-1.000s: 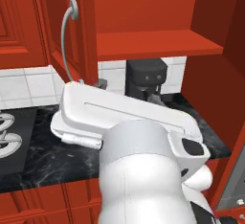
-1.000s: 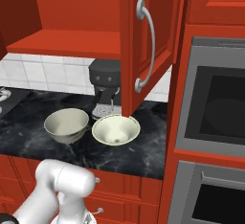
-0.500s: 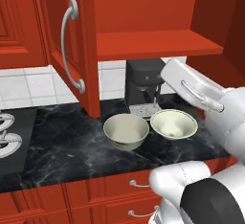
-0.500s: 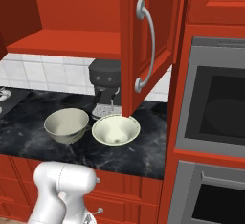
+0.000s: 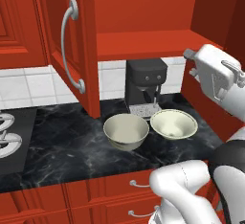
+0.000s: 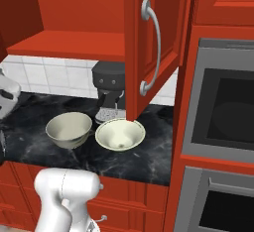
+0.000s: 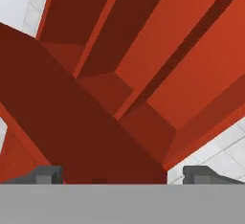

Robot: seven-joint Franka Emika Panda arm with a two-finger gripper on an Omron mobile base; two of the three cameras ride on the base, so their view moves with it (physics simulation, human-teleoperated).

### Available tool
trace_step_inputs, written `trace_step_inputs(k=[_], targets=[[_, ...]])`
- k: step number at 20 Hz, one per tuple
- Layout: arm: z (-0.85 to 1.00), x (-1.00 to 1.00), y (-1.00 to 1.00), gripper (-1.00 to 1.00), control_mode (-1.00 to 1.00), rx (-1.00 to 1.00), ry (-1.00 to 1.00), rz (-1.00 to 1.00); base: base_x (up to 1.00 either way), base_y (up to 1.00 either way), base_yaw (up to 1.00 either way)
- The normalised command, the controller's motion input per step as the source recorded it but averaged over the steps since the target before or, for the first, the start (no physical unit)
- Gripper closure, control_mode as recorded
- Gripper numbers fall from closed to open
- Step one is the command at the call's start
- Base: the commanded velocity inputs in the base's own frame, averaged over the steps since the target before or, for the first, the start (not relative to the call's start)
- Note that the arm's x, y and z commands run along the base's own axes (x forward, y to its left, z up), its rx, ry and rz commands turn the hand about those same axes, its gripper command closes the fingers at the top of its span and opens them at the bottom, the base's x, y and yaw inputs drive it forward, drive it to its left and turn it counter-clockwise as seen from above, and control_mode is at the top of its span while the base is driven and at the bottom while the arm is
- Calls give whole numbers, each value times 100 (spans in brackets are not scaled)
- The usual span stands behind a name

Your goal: Open the cabinet. Pick the bowls from the counter and place them in the cabinet. Then close the cabinet.

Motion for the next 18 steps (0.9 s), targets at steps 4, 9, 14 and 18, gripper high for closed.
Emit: trace_step_inputs(k=[4, 9, 14, 18], targets=[[-16, 10, 25, -100, -100, 29, 12, 31, 0, 0, 0], [-19, 13, 43, -100, -100, 24, 16, 8, 0, 0, 0], [-13, 16, 43, -100, -100, 21, 22, 3, 0, 0, 0], [-22, 19, 51, -100, -100, 22, 19, 0, 0, 0, 0]])
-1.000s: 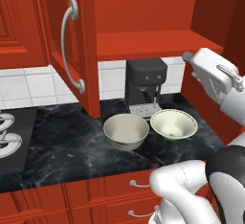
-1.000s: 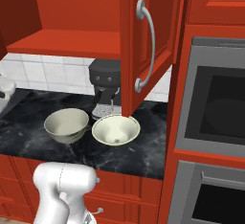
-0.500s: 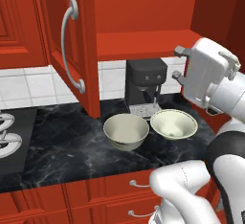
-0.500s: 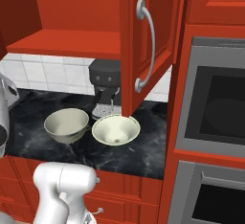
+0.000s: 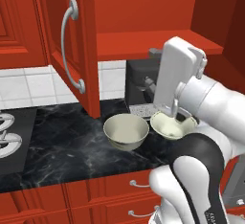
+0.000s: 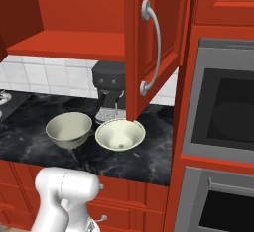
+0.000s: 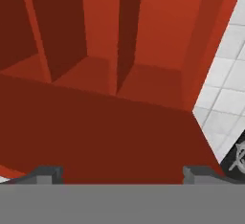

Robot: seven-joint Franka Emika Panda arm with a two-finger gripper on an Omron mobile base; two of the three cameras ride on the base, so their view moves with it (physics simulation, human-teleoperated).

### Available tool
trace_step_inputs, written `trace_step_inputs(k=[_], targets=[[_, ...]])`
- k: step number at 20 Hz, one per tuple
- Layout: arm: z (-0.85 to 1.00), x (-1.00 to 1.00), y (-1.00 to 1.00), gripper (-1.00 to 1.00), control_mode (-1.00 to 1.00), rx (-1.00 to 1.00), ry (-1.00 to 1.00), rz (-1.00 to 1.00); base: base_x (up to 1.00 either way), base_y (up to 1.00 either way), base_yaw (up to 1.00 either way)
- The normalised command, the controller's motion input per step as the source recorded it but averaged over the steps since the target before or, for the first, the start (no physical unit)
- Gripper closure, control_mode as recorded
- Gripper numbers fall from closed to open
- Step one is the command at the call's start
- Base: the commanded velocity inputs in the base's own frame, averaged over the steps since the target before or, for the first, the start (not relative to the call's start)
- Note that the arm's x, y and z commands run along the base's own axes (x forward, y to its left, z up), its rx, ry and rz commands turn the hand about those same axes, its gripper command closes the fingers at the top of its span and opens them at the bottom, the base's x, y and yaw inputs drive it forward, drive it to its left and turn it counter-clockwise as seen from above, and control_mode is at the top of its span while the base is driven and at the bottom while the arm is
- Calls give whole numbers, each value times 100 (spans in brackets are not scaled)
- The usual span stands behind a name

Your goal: Open the cabinet. Pick the bowls from the counter and place them in the cabinet. Then close the cabinet.

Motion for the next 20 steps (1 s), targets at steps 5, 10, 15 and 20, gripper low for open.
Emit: trace_step_inputs(k=[5, 10, 15, 20], targets=[[-30, 30, 63, -100, -100, 15, 26, 7, 0, 0, 0], [-31, 40, 82, -100, -100, 16, 29, 13, 0, 0, 0], [-8, 56, 66, -100, -100, 3, 26, 16, 0, 0, 0], [4, 30, 14, -100, -100, 4, 19, 20, 0, 0, 0]])
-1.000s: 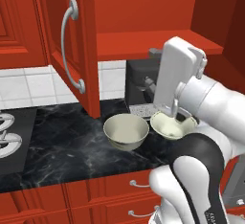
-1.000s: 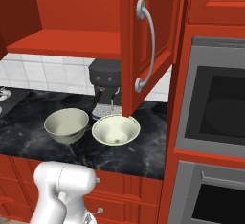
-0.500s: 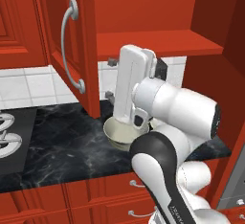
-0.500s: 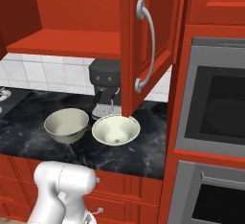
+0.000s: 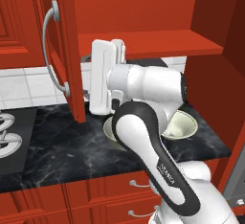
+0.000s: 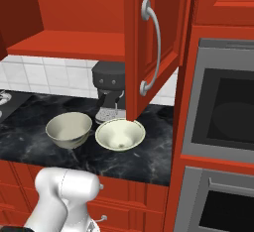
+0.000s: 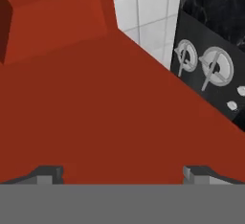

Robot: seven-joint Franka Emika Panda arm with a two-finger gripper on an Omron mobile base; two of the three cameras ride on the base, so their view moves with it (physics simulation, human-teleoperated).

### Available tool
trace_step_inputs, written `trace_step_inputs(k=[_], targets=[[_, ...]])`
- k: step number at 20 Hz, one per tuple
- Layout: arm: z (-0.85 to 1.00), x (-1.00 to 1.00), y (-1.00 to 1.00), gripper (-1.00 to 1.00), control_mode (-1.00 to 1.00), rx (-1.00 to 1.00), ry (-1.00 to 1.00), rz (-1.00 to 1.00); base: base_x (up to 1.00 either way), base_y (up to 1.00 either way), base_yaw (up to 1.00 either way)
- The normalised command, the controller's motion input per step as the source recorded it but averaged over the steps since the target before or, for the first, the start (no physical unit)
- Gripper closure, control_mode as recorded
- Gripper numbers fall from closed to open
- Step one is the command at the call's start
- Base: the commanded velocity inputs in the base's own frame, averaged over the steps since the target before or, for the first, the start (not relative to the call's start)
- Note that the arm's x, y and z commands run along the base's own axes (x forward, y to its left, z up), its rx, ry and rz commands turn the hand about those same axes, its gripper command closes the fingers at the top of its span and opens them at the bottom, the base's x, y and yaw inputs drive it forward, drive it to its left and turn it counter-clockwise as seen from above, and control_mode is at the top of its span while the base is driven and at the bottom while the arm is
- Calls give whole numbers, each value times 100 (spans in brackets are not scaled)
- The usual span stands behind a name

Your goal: Open the cabinet. Pick the bowls from the counter and place them in the cabinet. Then close the cabinet.

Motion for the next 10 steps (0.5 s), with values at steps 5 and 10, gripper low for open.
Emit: trace_step_inputs(k=[5, 10], targets=[[7, -64, -53, -100, -100, 8, 3, 8, 0, 0, 0], [5, -99, -2, -100, -100, -11, 1, -8, 0, 0, 0]])
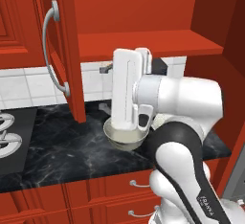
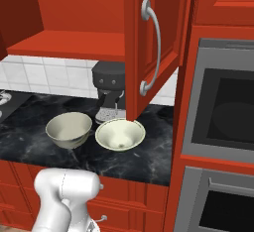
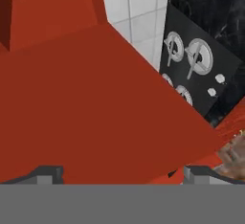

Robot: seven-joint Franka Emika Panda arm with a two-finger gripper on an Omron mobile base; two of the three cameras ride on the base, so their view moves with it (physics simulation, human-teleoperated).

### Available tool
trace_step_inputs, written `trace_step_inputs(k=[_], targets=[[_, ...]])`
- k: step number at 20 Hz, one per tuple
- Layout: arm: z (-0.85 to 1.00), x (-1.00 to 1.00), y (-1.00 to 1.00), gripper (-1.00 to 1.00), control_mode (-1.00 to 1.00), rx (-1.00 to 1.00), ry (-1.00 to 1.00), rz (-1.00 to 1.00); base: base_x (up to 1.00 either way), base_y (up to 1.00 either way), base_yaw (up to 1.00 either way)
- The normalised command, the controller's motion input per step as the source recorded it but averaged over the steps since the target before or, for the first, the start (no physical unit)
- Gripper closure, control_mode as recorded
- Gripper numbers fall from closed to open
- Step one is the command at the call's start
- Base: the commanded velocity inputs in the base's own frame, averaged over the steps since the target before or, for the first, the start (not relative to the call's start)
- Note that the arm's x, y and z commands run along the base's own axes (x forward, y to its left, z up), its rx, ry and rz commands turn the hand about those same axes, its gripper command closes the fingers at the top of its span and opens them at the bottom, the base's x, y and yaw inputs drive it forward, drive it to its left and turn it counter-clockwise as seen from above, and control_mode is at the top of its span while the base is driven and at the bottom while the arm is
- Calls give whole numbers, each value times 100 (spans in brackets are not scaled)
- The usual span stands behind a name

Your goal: Open the cabinet. Pick the bowls from the counter and place them in the cabinet. Then close the cabinet.

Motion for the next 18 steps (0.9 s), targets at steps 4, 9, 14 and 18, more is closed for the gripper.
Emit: trace_step_inputs(k=[4, 9, 14, 18], targets=[[0, -62, -23, -100, -100, -34, 19, -23, 0, 0, 0], [0, -46, -98, -100, -100, -26, 30, -24, 0, 0, 0], [-1, -42, -100, -100, -100, -22, 43, -22, 0, 0, 0], [-8, -22, -98, -100, -100, -28, 46, -17, 0, 0, 0]])
